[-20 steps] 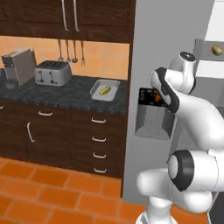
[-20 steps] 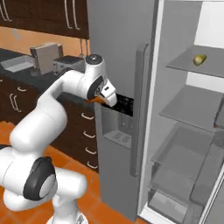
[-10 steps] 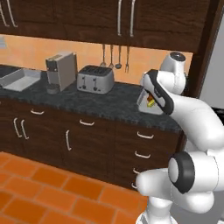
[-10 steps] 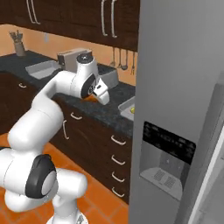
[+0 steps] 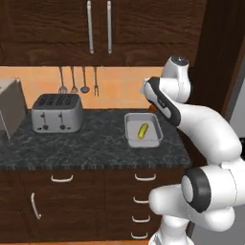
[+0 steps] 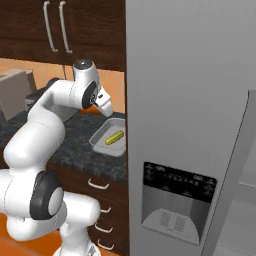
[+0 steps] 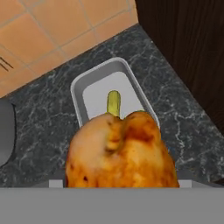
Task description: Place one cucumber and one chicken drumstick in each tupperware on the nearby counter, to pack two identical lunches.
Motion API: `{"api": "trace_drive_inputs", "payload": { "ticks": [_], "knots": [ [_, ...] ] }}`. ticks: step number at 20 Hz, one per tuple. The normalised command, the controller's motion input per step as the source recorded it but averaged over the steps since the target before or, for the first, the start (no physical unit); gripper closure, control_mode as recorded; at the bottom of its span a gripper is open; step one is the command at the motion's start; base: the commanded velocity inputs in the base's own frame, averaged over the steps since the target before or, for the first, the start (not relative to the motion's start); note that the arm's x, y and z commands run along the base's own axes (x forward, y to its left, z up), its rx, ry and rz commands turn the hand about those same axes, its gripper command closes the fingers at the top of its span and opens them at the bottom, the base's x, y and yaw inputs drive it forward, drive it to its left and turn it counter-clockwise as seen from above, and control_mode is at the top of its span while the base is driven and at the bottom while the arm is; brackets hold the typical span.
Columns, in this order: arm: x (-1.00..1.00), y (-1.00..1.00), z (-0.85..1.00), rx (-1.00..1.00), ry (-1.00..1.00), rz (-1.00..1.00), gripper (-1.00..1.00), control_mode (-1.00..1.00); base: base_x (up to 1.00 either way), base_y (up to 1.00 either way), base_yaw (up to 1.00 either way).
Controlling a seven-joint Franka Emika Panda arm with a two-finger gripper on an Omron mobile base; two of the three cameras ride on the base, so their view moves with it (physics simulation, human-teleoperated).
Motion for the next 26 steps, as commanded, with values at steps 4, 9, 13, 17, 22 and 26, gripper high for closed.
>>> {"api": "trace_drive_inputs", "payload": {
  "ticks": [4,9,13,17,22,26],
  "knots": [
    [0.00,0.00,0.00,0.00,0.00,0.00,1.00,1.00,0.55,0.66,-0.57],
    [0.00,0.00,0.00,0.00,0.00,0.00,1.00,1.00,0.98,0.63,-0.20],
    [0.25,0.25,-0.17,-0.04,0.01,-0.02,1.00,-1.00,0.74,0.50,-0.04],
    [1.00,1.00,-0.98,-0.23,0.23,0.00,1.00,-1.00,0.00,0.00,0.00],
    [1.00,0.55,-1.00,-0.17,0.31,0.01,1.00,-1.00,0.00,0.00,0.00],
    [0.97,0.01,-0.95,-0.06,0.25,0.18,1.00,-1.00,0.00,0.00,0.00]
  ]
}}
